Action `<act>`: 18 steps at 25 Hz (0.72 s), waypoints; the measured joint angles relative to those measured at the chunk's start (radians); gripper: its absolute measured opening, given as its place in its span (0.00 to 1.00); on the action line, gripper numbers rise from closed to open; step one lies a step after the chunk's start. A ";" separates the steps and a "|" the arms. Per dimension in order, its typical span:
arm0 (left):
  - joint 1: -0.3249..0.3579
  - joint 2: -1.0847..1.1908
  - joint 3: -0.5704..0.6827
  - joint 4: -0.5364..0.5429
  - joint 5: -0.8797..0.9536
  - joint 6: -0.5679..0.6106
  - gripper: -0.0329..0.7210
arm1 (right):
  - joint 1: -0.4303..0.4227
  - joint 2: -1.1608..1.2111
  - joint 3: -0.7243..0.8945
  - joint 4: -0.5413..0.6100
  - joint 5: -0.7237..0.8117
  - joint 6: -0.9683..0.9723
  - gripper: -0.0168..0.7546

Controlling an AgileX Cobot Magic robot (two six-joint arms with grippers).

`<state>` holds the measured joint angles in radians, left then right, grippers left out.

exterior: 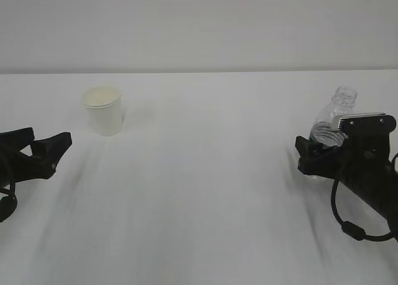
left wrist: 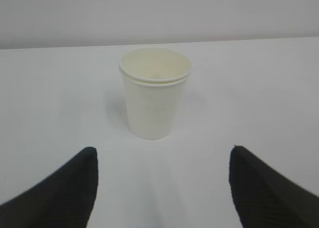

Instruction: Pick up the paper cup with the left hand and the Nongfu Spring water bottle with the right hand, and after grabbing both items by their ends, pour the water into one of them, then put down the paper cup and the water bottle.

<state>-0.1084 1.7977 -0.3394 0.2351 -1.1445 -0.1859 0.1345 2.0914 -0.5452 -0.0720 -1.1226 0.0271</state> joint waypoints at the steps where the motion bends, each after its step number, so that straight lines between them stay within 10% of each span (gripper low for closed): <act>1: 0.000 0.000 0.000 0.000 0.000 0.000 0.82 | 0.000 0.005 -0.002 0.000 0.000 0.000 0.78; 18: 0.000 0.000 0.000 0.000 0.000 0.000 0.82 | 0.000 0.015 -0.009 0.000 -0.001 -0.004 0.73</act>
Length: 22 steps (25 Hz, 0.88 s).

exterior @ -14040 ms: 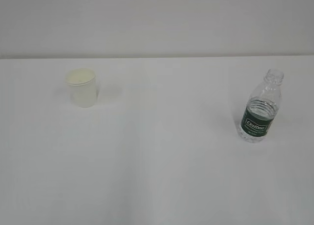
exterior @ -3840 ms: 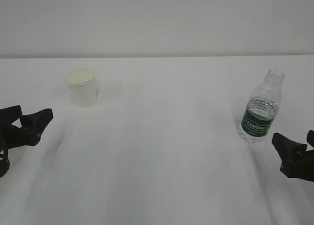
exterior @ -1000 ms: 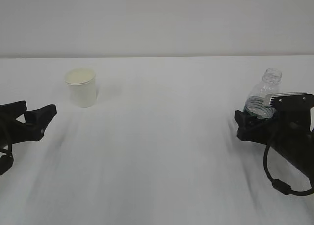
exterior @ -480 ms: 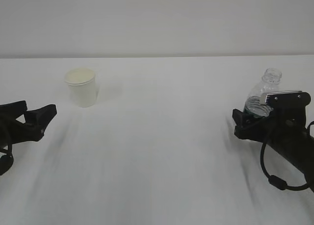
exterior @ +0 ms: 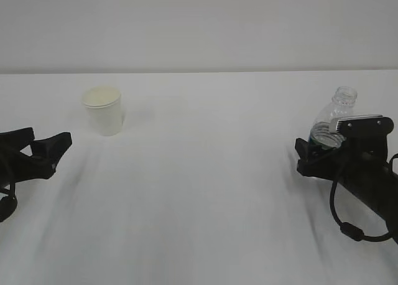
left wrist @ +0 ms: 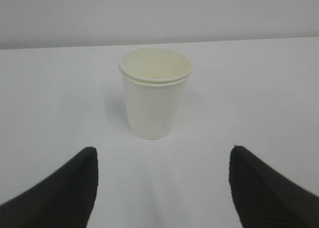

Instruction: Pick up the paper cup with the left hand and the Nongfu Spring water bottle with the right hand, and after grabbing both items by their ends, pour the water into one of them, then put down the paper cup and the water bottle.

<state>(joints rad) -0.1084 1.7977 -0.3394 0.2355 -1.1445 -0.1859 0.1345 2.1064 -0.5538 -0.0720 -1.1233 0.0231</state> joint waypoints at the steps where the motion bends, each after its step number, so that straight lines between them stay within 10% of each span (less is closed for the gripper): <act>1: 0.000 0.000 0.000 0.000 0.000 0.000 0.82 | 0.000 0.000 0.000 0.000 0.000 -0.002 0.70; 22: 0.000 0.000 0.000 0.003 0.000 0.000 0.82 | 0.000 -0.022 0.000 -0.014 0.007 -0.029 0.61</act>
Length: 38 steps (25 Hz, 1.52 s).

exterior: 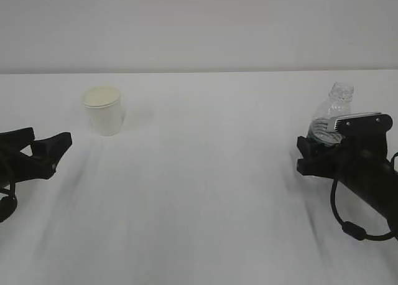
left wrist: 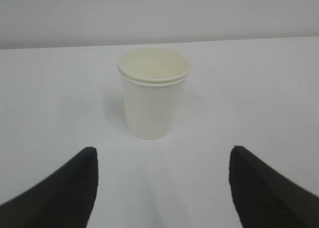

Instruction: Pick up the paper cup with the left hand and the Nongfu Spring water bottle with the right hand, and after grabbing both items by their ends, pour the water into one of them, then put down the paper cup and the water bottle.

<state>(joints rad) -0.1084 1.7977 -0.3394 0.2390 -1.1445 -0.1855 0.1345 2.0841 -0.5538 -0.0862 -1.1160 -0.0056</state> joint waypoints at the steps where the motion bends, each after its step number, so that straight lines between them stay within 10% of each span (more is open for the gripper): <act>1: 0.000 0.000 0.000 0.000 0.000 0.000 0.82 | 0.000 -0.013 0.000 -0.007 0.001 0.000 0.61; 38: 0.000 0.284 -0.226 0.038 0.001 -0.004 0.86 | 0.000 -0.149 0.000 -0.086 0.066 -0.002 0.61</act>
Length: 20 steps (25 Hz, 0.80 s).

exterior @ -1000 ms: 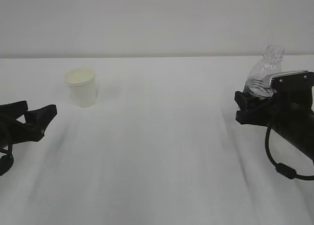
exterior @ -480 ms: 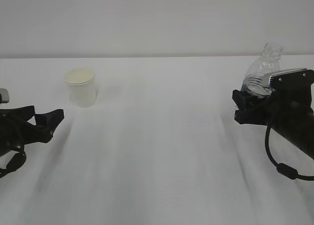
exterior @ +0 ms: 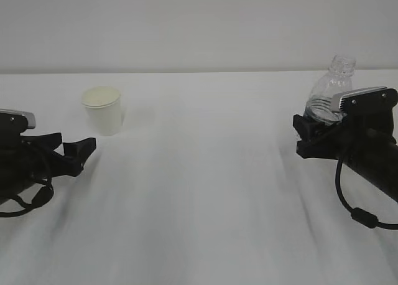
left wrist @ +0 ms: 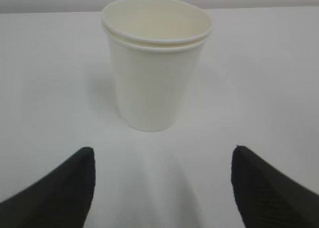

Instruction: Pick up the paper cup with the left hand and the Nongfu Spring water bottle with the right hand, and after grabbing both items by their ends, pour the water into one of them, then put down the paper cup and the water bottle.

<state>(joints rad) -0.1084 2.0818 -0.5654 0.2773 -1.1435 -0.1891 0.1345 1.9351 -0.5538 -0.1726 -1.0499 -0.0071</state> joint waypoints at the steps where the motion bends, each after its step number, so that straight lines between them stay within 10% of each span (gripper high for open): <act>1: 0.000 0.010 -0.013 0.005 0.000 -0.001 0.86 | 0.000 0.000 0.000 0.000 0.000 0.000 0.61; 20: 0.000 0.099 -0.235 0.067 0.063 -0.019 0.84 | 0.000 0.000 0.000 -0.002 -0.004 0.000 0.61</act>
<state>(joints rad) -0.1084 2.1809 -0.8000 0.3445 -1.0800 -0.2084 0.1345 1.9351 -0.5538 -0.1741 -1.0543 -0.0071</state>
